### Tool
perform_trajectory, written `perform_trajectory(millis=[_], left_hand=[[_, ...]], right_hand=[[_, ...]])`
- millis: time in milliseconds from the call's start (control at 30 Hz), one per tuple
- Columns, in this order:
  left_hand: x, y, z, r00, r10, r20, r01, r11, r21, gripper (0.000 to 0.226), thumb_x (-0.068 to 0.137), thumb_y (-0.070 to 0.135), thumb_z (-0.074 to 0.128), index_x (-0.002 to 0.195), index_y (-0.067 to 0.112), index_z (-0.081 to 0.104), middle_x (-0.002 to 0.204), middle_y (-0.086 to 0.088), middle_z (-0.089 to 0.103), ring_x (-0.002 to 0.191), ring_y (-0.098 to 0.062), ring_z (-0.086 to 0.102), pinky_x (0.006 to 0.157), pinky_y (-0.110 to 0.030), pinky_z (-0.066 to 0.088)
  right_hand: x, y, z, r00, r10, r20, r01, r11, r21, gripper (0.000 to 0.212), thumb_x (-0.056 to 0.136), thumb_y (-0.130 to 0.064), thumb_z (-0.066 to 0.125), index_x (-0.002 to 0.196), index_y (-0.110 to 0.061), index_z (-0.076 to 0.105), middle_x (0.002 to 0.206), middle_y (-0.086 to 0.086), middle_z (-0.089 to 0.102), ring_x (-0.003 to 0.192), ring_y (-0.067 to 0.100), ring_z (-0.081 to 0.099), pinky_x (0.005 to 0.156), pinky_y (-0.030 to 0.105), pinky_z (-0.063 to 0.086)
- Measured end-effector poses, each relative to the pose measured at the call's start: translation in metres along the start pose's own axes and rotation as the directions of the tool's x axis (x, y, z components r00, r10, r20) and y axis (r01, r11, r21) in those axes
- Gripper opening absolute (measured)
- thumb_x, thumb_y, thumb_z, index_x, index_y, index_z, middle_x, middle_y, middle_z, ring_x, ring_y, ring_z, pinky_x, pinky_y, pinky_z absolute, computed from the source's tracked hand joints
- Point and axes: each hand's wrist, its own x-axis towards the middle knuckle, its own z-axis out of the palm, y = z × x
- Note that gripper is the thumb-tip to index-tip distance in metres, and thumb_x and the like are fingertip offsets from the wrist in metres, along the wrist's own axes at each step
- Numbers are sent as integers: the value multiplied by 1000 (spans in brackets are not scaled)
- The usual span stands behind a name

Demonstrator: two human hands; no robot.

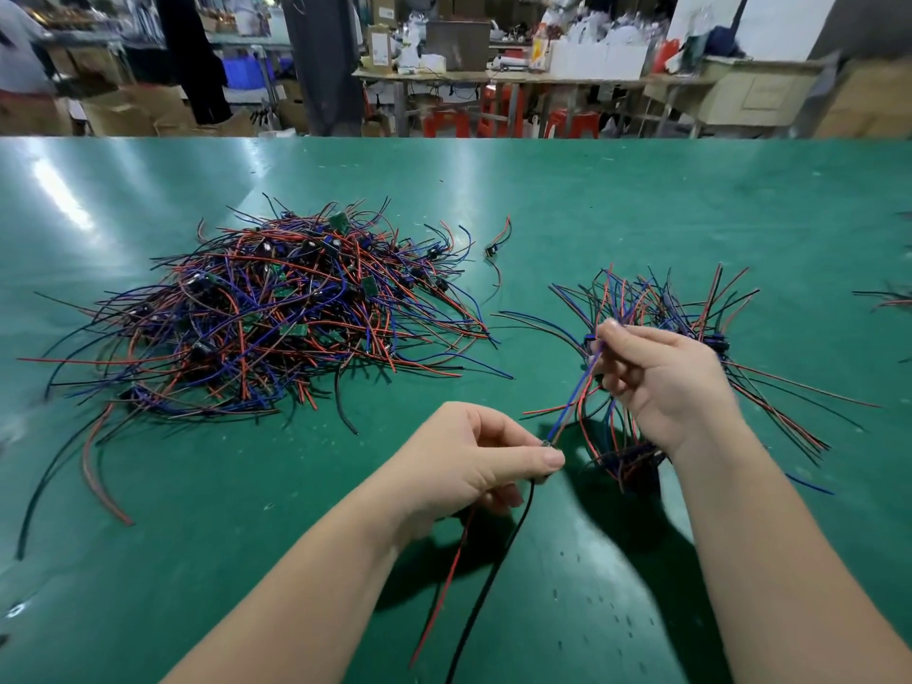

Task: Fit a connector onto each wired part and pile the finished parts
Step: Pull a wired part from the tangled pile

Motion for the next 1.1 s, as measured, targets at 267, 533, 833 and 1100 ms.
perform_trajectory(millis=[267,533,833,1100], left_hand=[[-3,2,-14,990,-4,140,-10,996,93,12,75,20,80,70,18,69,66,3,68,58,-8,59,57,-20,49],[-1,4,-24,998,10,58,-14,998,57,16,71,21,81,69,17,66,63,1,64,51,-8,58,49,-18,47],[19,-10,-13,868,131,-478,-237,957,-168,25,76,31,67,77,7,63,61,-2,66,48,-10,62,46,-21,50],[18,-9,-7,868,248,-430,-267,963,16,41,80,59,42,96,32,68,78,9,72,56,-15,64,50,-26,50]], right_hand=[[-1,0,5,983,170,-74,-162,982,100,28,93,-21,54,68,-8,55,41,-3,51,34,7,51,33,12,34],[0,3,4,966,256,-36,-241,942,234,36,97,-30,40,72,-10,59,54,2,64,47,15,65,36,11,38],[-27,35,41,938,-50,343,165,935,-315,6,78,-8,75,80,-11,70,69,10,70,55,16,65,48,23,52],[-25,34,38,944,-177,279,257,924,-284,17,77,9,71,90,0,67,64,4,71,56,13,66,51,20,52]])
